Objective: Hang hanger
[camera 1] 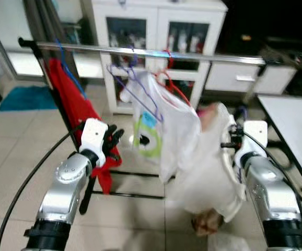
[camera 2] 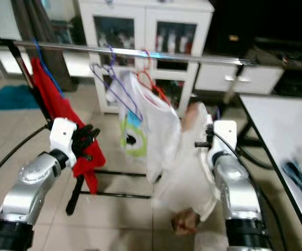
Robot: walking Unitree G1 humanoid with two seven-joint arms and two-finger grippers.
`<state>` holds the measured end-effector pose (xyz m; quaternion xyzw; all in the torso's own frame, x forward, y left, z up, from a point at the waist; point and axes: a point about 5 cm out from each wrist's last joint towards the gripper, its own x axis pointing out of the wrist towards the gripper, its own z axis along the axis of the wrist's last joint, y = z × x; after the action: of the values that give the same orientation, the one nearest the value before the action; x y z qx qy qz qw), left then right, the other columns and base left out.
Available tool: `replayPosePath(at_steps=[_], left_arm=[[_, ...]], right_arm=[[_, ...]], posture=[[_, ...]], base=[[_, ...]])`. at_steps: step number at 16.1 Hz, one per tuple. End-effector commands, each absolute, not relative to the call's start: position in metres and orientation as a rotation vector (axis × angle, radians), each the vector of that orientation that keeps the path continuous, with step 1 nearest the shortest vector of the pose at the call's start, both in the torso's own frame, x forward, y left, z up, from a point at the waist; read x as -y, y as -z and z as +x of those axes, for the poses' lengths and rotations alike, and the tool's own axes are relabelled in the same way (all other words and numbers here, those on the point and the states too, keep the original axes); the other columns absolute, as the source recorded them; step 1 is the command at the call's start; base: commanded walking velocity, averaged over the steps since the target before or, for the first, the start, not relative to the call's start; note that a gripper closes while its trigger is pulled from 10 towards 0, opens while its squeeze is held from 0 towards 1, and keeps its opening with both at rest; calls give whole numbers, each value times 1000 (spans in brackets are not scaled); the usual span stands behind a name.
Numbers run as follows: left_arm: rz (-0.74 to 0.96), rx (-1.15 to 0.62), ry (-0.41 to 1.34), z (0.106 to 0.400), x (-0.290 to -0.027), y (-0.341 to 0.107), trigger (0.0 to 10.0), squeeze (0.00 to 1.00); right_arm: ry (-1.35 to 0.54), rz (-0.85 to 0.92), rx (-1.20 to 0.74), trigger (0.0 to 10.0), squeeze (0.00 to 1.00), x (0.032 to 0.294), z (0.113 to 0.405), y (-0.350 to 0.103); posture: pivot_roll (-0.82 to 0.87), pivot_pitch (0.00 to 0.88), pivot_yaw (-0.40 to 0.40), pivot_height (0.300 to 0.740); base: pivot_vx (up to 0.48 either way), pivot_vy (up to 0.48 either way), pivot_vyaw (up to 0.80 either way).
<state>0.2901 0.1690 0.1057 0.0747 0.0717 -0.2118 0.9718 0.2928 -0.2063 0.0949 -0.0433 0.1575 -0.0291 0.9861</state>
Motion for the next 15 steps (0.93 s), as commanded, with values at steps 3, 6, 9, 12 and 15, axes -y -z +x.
replayPosePath(at_steps=[3, 6, 9, 12, 15], left_arm=[[170, -123, 624, 280, -163, -119, 10000, 0], [157, -68, 745, 274, -157, -140, 10000, 0], [175, -63, 738, 278, -158, -146, 10000, 0], [170, -80, 764, 277, -155, -147, 10000, 0], [173, -70, 797, 278, -151, -154, 10000, 0]], right_arm=[[-13, -128, -257, 10000, 0, 199, 302, -113], [15, -146, -204, 10000, 0, 209, 314, -133], [14, -161, -166, 10000, 0, 213, 326, -146], [54, -188, -156, 10000, 0, 224, 345, -156], [69, -198, -166, 10000, 0, 228, 370, -167]], posture=[[25, 0, -29, 740], [27, 0, -30, 740], [26, 0, -29, 740], [25, 0, -28, 740], [33, 0, -24, 740]], base=[[123, 0, 0], [0, 0, 0], [0, 0, 0], [0, 0, 0], [0, 0, 0]])
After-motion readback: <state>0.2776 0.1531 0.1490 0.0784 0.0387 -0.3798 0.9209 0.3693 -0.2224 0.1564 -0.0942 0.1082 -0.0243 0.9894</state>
